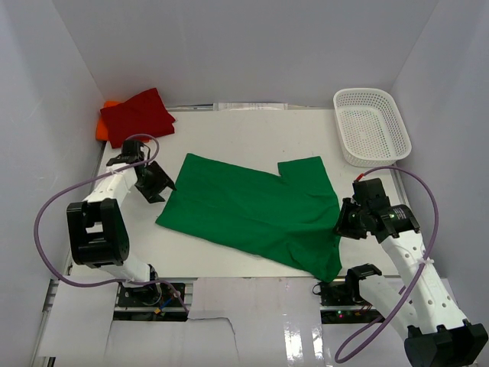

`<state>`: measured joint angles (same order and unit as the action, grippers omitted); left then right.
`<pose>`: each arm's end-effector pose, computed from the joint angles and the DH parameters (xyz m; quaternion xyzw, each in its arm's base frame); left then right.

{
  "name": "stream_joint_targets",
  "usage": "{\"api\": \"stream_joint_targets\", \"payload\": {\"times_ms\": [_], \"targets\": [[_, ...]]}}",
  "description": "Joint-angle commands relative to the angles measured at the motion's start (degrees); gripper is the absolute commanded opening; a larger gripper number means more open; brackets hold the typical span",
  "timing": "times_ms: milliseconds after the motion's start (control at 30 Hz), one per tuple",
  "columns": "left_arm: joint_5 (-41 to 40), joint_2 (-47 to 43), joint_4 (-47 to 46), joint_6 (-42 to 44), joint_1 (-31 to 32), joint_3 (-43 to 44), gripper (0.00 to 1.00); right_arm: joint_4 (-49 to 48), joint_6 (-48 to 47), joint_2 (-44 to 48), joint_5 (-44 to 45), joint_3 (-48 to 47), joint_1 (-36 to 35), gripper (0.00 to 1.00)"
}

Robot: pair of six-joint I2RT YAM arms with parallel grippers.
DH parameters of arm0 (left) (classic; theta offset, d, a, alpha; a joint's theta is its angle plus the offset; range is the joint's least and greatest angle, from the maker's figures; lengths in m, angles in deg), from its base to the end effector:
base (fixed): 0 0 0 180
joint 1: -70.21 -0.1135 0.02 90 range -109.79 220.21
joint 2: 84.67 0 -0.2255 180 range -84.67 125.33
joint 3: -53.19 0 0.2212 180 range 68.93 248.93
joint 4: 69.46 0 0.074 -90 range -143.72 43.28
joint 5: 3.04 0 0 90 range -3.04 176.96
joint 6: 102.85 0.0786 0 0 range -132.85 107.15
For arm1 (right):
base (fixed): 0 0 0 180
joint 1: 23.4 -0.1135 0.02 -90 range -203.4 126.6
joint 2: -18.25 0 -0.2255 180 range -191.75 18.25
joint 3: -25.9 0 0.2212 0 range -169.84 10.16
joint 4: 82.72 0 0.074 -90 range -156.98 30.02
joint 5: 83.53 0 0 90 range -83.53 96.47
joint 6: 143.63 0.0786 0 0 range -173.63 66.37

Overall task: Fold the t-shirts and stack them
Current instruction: Fold the flattened tshirt in 1/3 of the way, then grap the side of the flattened tshirt furthest away from the robot with both arms

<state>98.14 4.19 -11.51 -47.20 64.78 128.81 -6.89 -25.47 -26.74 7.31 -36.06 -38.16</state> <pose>0.2797 0.0113 0.1453 -0.3191 0.9287 -0.1337 0.1335 0.1463 0.0374 0.2069 0.1143 0.9565 0.0916 0.2524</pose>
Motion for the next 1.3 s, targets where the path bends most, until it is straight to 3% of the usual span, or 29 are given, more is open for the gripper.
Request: {"api": "stream_joint_targets", "payload": {"times_ms": [0,33,67,100,200,433,533,667,1033,1267], "targets": [[0.51,0.17,-1.52,1.03,0.6,3.14,0.68,0.99,-0.04,0.61,2.32,-1.25,0.0,0.3],[-1.23,0.26,-0.57,0.95,0.68,3.75,0.95,0.99,-0.12,0.35,2.67,-1.33,0.0,0.39],[-2.12,0.09,-0.38,1.21,0.95,4.36,0.98,0.99,-0.13,0.34,3.37,-1.51,0.0,0.42],[-2.56,0.09,-0.29,1.47,0.95,5.94,0.98,1.08,-0.04,0.34,4.25,-1.68,0.0,0.54],[-5.72,-0.26,2.25,2.61,1.12,11.11,0.98,1.43,-0.21,-0.44,5.57,-4.05,-0.09,0.76],[-4.24,-2.82,1.48,4.81,4.46,16.67,0.98,-1.29,-1.44,-3.87,1.09,-6.79,-3.16,0.77],[1.38,0.52,-1.07,4.99,6.81,17.9,0.98,-6.11,-1.62,-11.14,1.8,-6.69,-6.32,0.77],[2.96,6.67,-4.33,5.17,8.24,20.8,0.98,-16.22,-2.58,-19.68,0.3,-8.27,-6.86,0.77],[2.18,23.36,-3.28,3.77,8.24,36.97,0.98,-25.03,-8.12,-47.89,0.31,-29.86,0.61,0.65],[2.89,27.77,-4.25,3.15,8.33,40.4,0.96,-24.59,-8.65,-61.43,1.44,-41.57,2.11,0.69]]}}
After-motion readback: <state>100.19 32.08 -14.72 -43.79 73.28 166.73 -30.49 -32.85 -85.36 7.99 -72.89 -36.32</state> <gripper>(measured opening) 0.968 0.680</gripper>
